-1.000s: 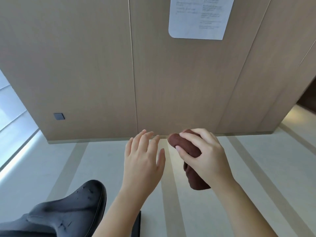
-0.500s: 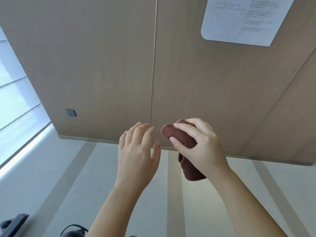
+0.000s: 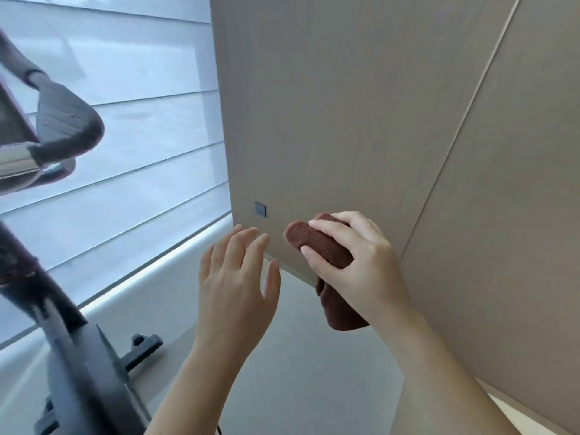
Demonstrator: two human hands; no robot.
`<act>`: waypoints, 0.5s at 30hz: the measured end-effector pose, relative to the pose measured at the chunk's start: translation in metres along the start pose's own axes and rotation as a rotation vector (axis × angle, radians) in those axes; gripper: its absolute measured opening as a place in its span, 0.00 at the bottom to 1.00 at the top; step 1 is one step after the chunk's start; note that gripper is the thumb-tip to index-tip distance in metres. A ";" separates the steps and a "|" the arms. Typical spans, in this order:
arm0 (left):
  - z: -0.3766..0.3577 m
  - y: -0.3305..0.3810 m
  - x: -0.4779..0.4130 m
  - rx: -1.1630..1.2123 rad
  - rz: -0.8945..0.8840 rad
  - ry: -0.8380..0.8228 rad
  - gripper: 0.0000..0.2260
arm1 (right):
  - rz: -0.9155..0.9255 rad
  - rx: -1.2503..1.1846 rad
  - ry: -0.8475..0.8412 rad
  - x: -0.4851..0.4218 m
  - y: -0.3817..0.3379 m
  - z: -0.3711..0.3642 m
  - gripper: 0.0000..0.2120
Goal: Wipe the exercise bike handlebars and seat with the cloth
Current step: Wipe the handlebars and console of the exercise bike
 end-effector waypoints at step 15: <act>-0.040 -0.099 -0.100 -0.436 0.272 0.180 0.15 | 0.288 -0.437 -0.225 -0.165 0.006 -0.158 0.15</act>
Point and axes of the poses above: each hand's wrist, its own x-axis away from the middle knuckle, its own z-axis out of the back of the hand, y = z × x, the point moved 7 cm from there along -x, towards the middle knuckle, and after that the axes turned 4 degrees about y, right-handed, at the moved point
